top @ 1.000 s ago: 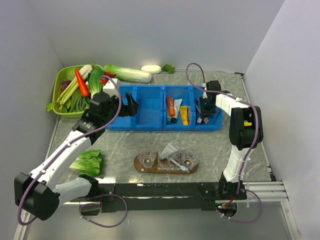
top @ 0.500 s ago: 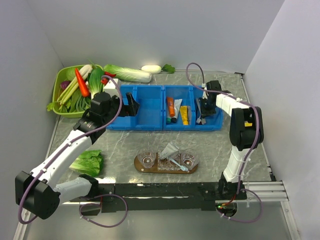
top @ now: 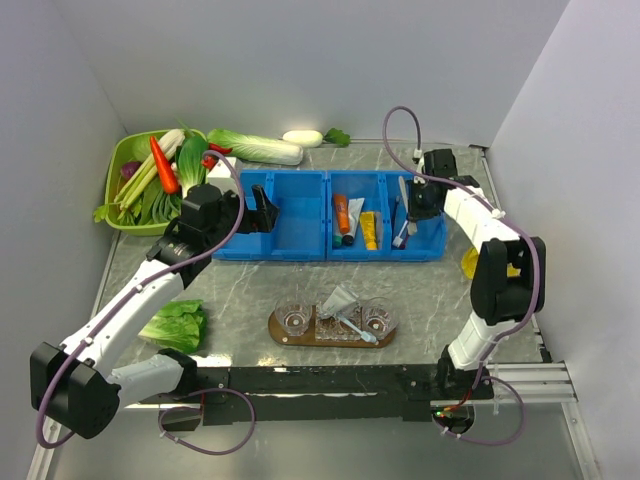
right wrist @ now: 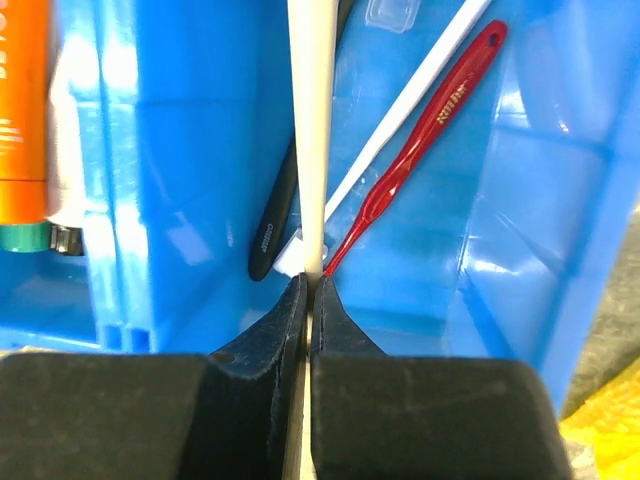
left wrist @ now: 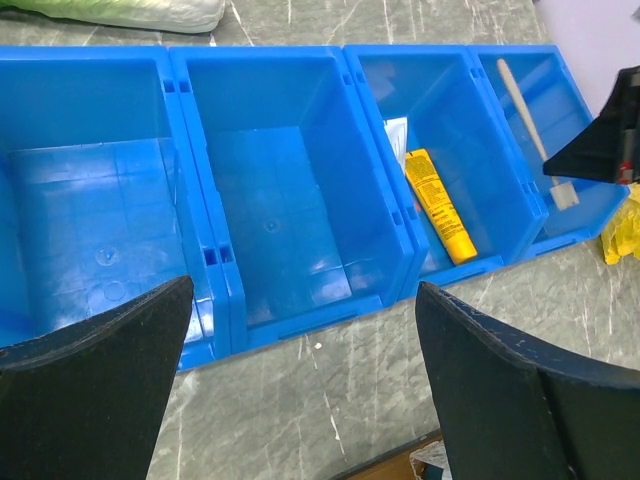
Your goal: Prepare toiletry sets of a toothbrush and toothpaste on the tray
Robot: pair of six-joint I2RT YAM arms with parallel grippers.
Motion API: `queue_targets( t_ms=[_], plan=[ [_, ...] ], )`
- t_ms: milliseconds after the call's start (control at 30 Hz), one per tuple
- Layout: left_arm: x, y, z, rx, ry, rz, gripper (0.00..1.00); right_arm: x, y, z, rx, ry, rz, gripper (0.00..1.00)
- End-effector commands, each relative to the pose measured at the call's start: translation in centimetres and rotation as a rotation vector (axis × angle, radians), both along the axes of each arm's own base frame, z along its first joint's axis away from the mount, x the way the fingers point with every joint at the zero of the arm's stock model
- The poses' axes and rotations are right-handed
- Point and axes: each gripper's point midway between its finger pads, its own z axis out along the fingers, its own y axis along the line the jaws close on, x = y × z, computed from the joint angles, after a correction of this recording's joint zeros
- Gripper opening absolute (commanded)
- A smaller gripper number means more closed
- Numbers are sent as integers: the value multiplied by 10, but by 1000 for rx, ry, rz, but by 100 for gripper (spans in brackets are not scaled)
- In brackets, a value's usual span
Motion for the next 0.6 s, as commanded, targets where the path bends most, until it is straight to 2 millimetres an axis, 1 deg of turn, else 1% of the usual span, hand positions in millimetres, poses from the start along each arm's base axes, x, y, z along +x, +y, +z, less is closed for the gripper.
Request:
queue_targets(
  t_ms=[0, 67, 100, 167, 200, 233, 267, 300, 333, 367, 400, 433, 467, 500, 533, 567],
  plan=[
    [-1, -1, 28, -37, -80, -14, 97, 1, -5, 41, 12, -110, -42, 0],
    [-2, -1, 31, -44, -90, -20, 97, -3, -2, 52, 27, -134, -37, 0],
    [-4, -2, 33, -47, -95, -24, 97, -7, -2, 65, 38, -166, -40, 0],
    [-5, -3, 36, -56, -105, -34, 97, -12, 0, 80, 54, -201, -42, 0],
    [-6, -4, 37, -61, -104, -40, 97, -18, 2, 95, 75, -236, -49, 0],
    [-7, -6, 40, -68, -111, -48, 97, -21, 3, 102, 89, -253, -50, 0],
    [-7, -6, 41, -74, -115, -51, 97, -28, 6, 117, 111, -293, -46, 0],
    [-8, -7, 44, -86, -118, -53, 97, -34, 12, 121, 140, -299, -38, 0],
    [-9, -10, 47, -96, -122, -73, 97, -38, 15, 127, 151, -316, -39, 0],
    [-11, -13, 50, -108, -124, -90, 97, -48, 23, 143, 180, -354, -34, 0],
    [-13, -20, 55, -135, -129, -121, 97, -55, 29, 147, 197, -365, -26, 0],
    [-20, -31, 60, -169, -121, -187, 99, -68, 45, 160, 229, -396, 10, 0],
    [-25, -41, 73, -236, -134, -231, 97, -75, 54, 167, 239, -412, 35, 0],
    [-35, -52, 79, -277, -129, -300, 97, -79, 55, 172, 214, -435, 22, 0],
    [-39, -59, 86, -309, -135, -323, 96, -95, 75, 184, 225, -459, 78, 0],
    [-49, -73, 95, -350, -138, -360, 96, -100, 81, 190, 223, -475, 85, 0]
  ],
)
